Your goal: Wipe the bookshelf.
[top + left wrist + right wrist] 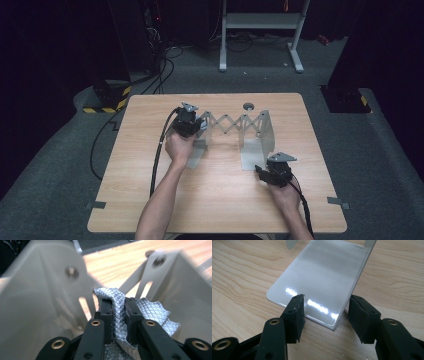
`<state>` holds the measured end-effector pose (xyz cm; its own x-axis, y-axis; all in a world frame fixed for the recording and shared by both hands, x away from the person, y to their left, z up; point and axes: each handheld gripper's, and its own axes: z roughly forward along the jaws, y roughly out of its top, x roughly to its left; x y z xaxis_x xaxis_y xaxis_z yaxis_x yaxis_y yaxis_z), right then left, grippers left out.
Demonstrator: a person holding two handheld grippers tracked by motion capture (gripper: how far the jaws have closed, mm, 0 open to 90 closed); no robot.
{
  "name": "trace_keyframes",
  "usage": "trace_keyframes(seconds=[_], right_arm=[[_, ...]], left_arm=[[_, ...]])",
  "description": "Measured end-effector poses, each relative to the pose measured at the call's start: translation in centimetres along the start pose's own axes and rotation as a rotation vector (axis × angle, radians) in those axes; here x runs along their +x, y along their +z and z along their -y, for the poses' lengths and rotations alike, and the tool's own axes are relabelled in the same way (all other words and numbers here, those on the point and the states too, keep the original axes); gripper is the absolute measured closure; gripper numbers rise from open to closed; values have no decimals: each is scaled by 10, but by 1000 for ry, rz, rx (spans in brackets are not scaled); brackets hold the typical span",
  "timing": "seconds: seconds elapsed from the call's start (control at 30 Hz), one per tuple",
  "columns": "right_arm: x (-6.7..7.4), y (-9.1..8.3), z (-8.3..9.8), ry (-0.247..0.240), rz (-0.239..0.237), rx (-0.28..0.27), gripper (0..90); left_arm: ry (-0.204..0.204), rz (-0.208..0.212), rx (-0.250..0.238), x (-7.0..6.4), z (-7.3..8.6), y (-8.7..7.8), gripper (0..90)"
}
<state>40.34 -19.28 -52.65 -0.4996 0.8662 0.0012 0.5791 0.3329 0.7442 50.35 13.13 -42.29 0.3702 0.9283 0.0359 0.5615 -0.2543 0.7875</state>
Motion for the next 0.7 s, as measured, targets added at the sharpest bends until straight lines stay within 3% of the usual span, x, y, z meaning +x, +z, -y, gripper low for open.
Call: trace_keyframes(seconds=[0.27,0.43,0.57,0.7], right_arm=[[0,0,0,-1,0,0,474],[0,0,0,-1,0,0,474],[0,0,0,0,0,0,474],[0,0,0,-1,0,0,474]], left_arm=[[7,6,-84,2,-18,-21,798],[30,-24,-125,4,-26,-33,796],[31,-33,-89,7,-25,-27,795],[20,-7,-40,4,-14,-9,796]])
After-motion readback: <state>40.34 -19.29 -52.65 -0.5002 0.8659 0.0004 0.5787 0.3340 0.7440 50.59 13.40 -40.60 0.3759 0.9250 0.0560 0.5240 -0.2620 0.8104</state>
